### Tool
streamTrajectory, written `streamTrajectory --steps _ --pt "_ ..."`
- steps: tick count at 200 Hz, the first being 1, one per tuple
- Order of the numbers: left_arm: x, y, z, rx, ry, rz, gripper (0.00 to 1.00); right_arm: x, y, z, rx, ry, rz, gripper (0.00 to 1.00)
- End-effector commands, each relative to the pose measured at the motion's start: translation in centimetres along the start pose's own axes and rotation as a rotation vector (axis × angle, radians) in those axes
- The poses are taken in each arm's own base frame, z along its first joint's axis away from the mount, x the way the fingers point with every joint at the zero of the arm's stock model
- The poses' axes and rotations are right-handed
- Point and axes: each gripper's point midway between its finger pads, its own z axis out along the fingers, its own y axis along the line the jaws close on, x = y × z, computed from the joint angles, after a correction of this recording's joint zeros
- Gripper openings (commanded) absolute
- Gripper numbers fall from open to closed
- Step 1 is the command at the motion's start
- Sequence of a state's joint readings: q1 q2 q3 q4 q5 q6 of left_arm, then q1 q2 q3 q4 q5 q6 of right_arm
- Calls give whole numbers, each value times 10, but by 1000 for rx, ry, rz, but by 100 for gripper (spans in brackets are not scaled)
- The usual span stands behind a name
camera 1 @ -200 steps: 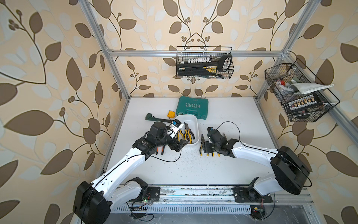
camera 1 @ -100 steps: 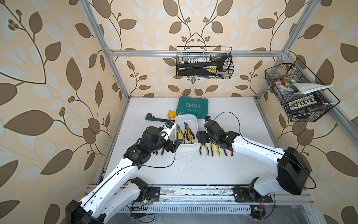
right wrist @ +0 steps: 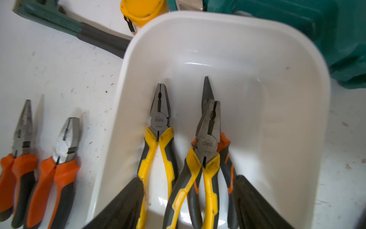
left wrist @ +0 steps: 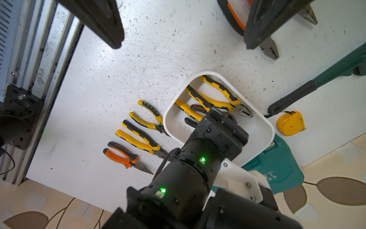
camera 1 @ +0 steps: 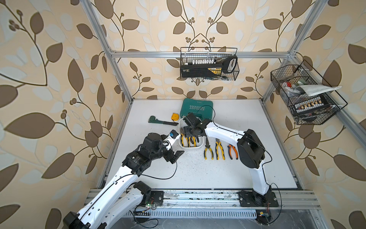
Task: Take the pliers out of the storage box
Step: Pick up the pliers from the storage box.
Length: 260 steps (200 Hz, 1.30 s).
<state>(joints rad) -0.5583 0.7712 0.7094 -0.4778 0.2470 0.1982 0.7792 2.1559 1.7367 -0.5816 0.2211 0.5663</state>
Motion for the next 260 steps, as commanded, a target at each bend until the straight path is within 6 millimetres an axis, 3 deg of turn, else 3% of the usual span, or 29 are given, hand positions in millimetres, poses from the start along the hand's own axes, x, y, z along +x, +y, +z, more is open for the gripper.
streamTrajectory --steps 1,48,119,154,177,194,225,260 --pt "0 -7 -1 30 -17 41 99 0 -9 11 50 48 8 72" --pt "3 -3 -2 -3 -27 45 99 2 -16 35 61 105 21 58" --pt "3 -2 0 -7 -25 47 99 8 -16 43 62 137 4 35" --pt "2 -2 -1 -7 -27 46 99 8 -17 45 61 144 -7 32" --pt "2 -2 -1 -5 -28 46 99 8 -18 50 62 154 -12 48" --pt "1 -2 -1 -6 -29 47 99 9 -19 53 67 167 -15 45" --pt "2 -1 -1 -9 -30 48 99 4 -18 46 63 155 -12 34" --pt "2 -1 -1 -11 -29 50 99 -9 -16 24 54 111 -15 21"
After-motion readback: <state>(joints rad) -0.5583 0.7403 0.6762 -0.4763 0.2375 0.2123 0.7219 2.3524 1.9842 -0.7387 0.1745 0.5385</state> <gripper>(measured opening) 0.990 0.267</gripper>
